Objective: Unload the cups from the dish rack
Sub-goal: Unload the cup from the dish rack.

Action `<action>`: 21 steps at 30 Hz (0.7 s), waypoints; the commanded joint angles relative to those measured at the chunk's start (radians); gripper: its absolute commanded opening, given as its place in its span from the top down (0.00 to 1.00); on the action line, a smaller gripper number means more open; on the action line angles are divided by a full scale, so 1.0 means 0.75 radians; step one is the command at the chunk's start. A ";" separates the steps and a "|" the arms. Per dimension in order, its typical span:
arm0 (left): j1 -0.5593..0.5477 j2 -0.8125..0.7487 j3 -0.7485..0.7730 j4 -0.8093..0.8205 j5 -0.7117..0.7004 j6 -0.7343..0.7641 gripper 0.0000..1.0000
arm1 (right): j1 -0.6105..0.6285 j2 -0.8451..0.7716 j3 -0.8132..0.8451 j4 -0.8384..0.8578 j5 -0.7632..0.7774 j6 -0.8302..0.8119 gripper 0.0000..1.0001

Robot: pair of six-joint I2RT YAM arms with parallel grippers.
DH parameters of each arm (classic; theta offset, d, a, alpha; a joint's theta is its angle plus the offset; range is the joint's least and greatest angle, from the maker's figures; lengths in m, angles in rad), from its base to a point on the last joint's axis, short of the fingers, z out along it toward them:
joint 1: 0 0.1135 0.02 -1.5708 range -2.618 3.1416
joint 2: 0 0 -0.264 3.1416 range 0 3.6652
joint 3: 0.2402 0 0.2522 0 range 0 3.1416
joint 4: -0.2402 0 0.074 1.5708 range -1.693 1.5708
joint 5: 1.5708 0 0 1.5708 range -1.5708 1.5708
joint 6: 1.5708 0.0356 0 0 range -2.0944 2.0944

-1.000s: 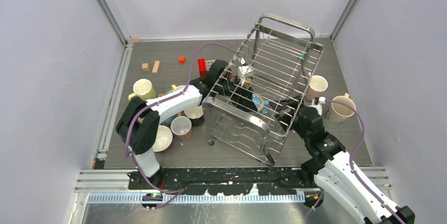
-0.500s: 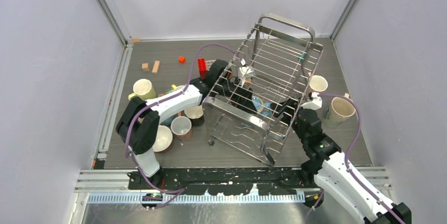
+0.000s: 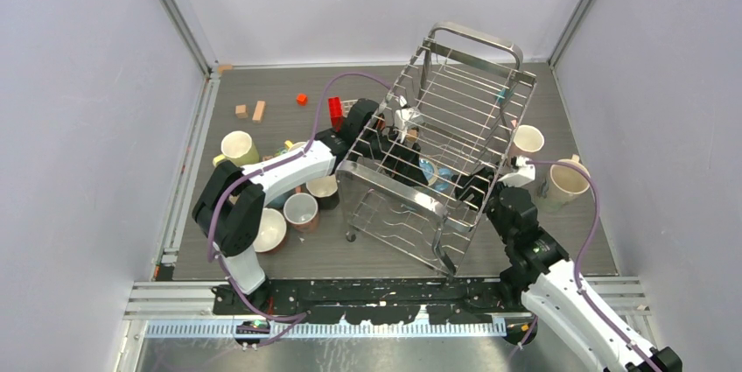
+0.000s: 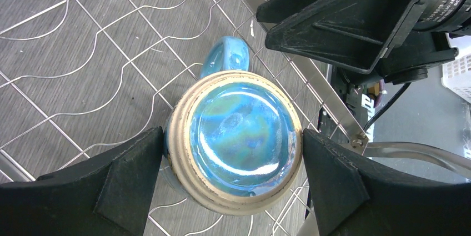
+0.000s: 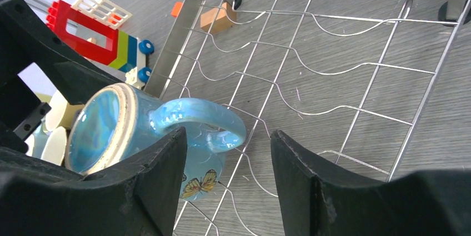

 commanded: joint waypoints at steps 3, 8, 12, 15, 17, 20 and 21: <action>-0.007 -0.028 0.028 -0.010 -0.004 -0.043 0.15 | 0.016 0.057 -0.002 0.097 0.032 -0.087 0.40; -0.007 -0.024 0.028 -0.011 0.002 -0.047 0.16 | 0.082 0.154 0.005 0.196 0.092 -0.133 0.42; -0.007 -0.022 0.032 -0.013 0.014 -0.048 0.16 | 0.157 0.265 0.011 0.271 0.185 -0.167 0.43; -0.008 -0.016 0.036 -0.012 0.030 -0.053 0.17 | 0.165 0.303 0.001 0.338 0.236 -0.190 0.46; -0.007 -0.016 0.037 -0.013 0.035 -0.055 0.17 | 0.165 0.311 -0.006 0.384 0.268 -0.212 0.48; -0.007 -0.015 0.037 -0.010 0.046 -0.061 0.18 | 0.166 0.316 -0.021 0.471 0.289 -0.245 0.48; -0.008 -0.015 0.036 -0.008 0.050 -0.065 0.18 | 0.166 0.323 -0.026 0.507 0.295 -0.258 0.49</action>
